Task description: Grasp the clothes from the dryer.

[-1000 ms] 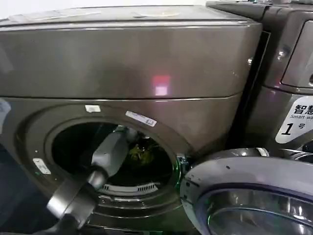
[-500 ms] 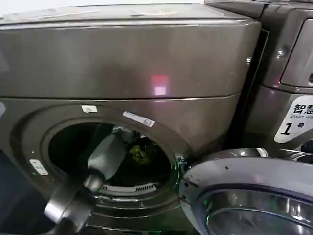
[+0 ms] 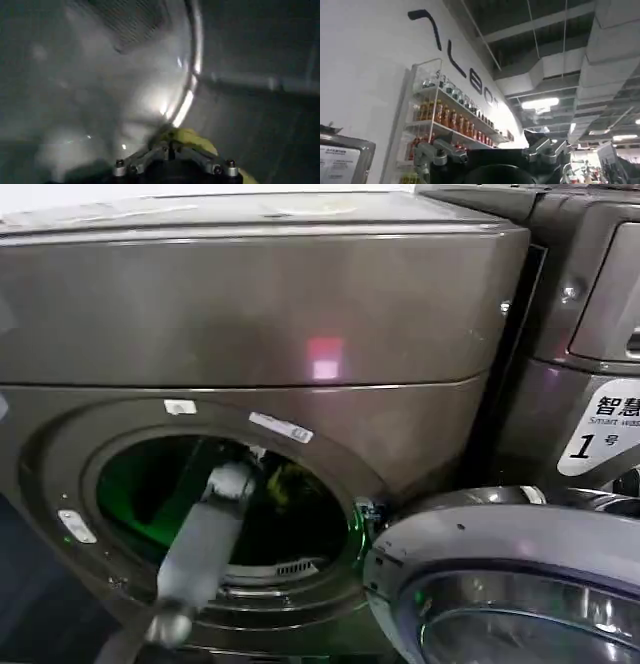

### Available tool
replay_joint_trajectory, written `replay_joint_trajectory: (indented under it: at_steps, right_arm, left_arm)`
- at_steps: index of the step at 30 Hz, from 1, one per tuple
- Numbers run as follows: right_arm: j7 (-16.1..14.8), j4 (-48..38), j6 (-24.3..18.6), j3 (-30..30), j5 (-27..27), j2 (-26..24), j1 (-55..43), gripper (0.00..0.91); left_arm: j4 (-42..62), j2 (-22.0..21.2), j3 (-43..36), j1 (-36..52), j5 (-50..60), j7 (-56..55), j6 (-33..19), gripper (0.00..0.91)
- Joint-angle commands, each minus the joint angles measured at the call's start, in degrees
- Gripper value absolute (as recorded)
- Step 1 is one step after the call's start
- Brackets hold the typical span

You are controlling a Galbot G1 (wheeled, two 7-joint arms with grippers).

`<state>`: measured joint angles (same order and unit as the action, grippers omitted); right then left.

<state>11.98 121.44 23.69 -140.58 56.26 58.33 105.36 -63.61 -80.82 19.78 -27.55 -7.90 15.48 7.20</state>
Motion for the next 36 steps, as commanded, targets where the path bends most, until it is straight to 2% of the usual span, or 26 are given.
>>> replay_joint_trajectory:
  at_steps: [1,2,5,7,19,36]
  right_arm:
    - [-0.8,-0.1,-2.7,1.0,-2.1,0.1,-0.8,0.907]
    - [-1.7,-0.2,-2.7,1.0,-2.9,0.1,-1.0,0.907]
    - [-1.7,-0.6,-3.5,0.9,-2.9,0.1,-0.9,0.907]
    - [-1.7,-1.0,-4.8,0.9,-2.8,0.0,-0.8,0.907]
    - [-1.7,-1.5,-5.1,1.0,-2.9,-0.1,-1.3,0.907]
    - [-1.9,-1.2,-2.4,-1.1,-2.9,-0.5,-0.2,0.907]
  left_arm:
    - [-13.9,-2.9,5.4,-12.6,-7.9,-16.4,-18.5,0.000]
    - [-14.6,-3.2,5.3,-13.7,-4.8,-17.1,-20.0,0.000]
    - [-14.9,-3.5,4.8,-14.8,1.2,-17.5,-22.1,0.000]
    - [-14.8,-3.9,4.6,-14.8,1.2,-17.8,-21.0,0.000]
    - [-15.8,-3.8,3.9,-13.9,-0.8,-18.2,-16.7,0.000]
    - [-18.3,-3.0,4.0,-14.8,-1.6,-18.2,-15.1,0.000]
